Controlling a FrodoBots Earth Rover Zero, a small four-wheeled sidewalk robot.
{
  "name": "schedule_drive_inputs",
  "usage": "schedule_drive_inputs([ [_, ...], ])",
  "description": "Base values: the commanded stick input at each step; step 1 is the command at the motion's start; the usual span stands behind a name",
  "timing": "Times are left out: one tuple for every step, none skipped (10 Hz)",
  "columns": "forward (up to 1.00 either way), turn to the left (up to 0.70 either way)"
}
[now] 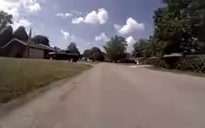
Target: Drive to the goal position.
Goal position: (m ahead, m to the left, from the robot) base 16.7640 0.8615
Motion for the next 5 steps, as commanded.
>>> schedule_drive_inputs([
  [1.00, 0.00],
  [1.00, 0.00],
  [1.00, 0.00],
  [1.00, 0.00],
  [1.00, 0.00],
])
